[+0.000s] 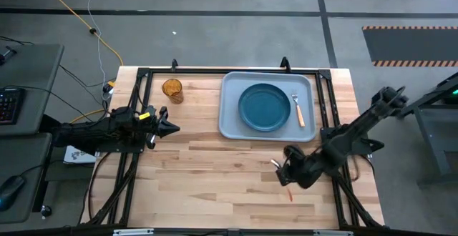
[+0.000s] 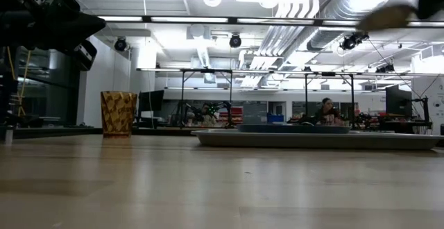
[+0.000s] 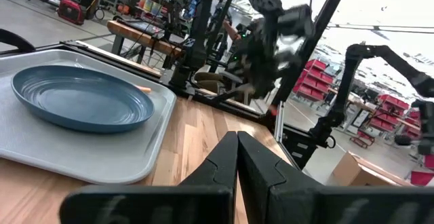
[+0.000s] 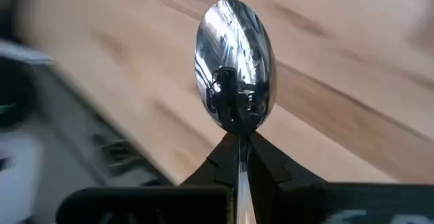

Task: Pick and place plate/cup/fork/spoon on tray
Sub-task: Put the orange spoon on the blue tray to the right of the blue plate

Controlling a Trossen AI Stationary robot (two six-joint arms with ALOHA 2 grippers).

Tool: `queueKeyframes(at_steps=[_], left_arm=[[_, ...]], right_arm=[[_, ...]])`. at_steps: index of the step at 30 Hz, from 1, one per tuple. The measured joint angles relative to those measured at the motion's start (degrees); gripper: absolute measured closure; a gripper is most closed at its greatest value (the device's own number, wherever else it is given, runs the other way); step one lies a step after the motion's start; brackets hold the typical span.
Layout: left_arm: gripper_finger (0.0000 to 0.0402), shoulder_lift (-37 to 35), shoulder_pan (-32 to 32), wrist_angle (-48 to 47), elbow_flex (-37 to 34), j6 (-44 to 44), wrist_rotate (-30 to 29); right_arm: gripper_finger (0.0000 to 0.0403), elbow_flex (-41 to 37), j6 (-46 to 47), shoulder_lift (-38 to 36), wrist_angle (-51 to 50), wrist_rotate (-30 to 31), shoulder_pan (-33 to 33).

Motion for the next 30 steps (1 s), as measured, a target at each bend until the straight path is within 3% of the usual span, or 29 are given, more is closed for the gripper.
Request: queueKeyframes(at_steps=[3,7,11,17,21,25,30], left_arm=[[0.0401,0.0,0.02,0.8,0.02,0.91,-0.08],[0.0401,0.0,0.02,2.55,0.01,-2.74,-0.06],[0.0401,0.0,0.02,5.39,0.0,-7.04,-0.12],[0.0401,0.0,0.02,13.85,0.02,-14.4,-0.37],[0.0401,0.0,0.02,17.88,0.02,-17.13,-4.6],[0.0397,0.52,0.02,19.33,0.18,-21.66,-13.03],[0.0341,7.54,-0.02,19.43,3.08,-27.31,-15.67]], right_arm=[[0.0401,0.0,-7.59,-2.37,7.37,4.38,-1.06],[0.0402,0.0,-19.07,-1.51,17.16,3.24,-5.03],[0.0402,0.0,-31.64,1.36,29.83,-4.49,-11.21],[0.0402,0.0,-45.09,7.89,53.96,-20.95,-22.43],[0.0402,0.0,-48.2,13.58,74.77,-30.11,-29.03],[0.0403,0.12,-46.59,19.04,95.12,-33.49,-33.66],[0.0403,0.77,-46.1,21.48,104.54,-34.17,-36.82]])
